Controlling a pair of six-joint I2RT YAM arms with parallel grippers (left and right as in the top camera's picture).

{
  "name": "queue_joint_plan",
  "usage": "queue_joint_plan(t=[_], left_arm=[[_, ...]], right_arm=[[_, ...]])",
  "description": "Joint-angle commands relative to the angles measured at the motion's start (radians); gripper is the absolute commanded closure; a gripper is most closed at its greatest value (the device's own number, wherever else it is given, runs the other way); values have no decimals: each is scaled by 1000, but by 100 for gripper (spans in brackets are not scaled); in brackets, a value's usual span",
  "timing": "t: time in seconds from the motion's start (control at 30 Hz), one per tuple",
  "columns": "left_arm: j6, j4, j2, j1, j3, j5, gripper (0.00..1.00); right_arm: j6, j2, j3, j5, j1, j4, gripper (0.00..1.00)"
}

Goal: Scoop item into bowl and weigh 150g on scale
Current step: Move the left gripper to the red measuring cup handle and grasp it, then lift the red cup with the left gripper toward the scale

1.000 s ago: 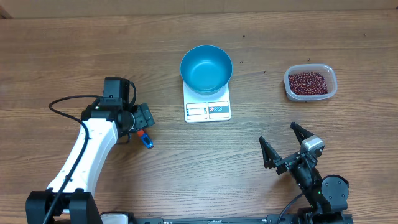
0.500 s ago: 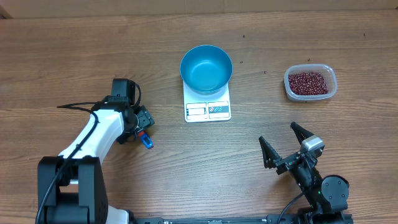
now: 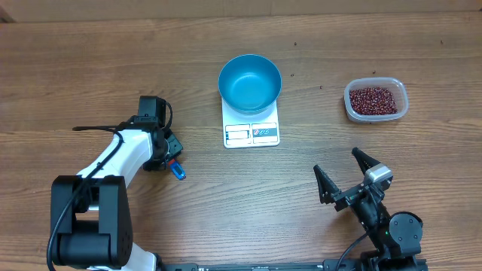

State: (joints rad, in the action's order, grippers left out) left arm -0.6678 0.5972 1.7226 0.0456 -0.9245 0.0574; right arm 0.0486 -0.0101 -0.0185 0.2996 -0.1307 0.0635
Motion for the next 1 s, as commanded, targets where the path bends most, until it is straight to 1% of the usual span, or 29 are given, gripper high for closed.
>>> queue_joint_plan(t=[0.0,0.1,0.13,0.4,0.53,0.83,0.97], left_arm=[[-10,-5,40,2,10,-5,68],[-10,-7,40,2,10,-5,73],[-10,-7,40,2,10,-5,76],[-10,-7,40,1,9,-6,87],[-10,-5,39,2,3,-39,95],[-5,58,12,2,-105,-180,96],[-6,90,-67,2,-166,-271,96]], right_arm=[[0,7,11,-7,-1,-6,0],[0,7,11,-7,-1,-6,0],[0,7,11,-7,-1,-6,0],[0,7,11,-7,-1,-6,0],[0,7,11,-7,-1,-6,0],[0,7,11,-7,-1,-6,0],[0,7,11,-7,-1,-6,0]])
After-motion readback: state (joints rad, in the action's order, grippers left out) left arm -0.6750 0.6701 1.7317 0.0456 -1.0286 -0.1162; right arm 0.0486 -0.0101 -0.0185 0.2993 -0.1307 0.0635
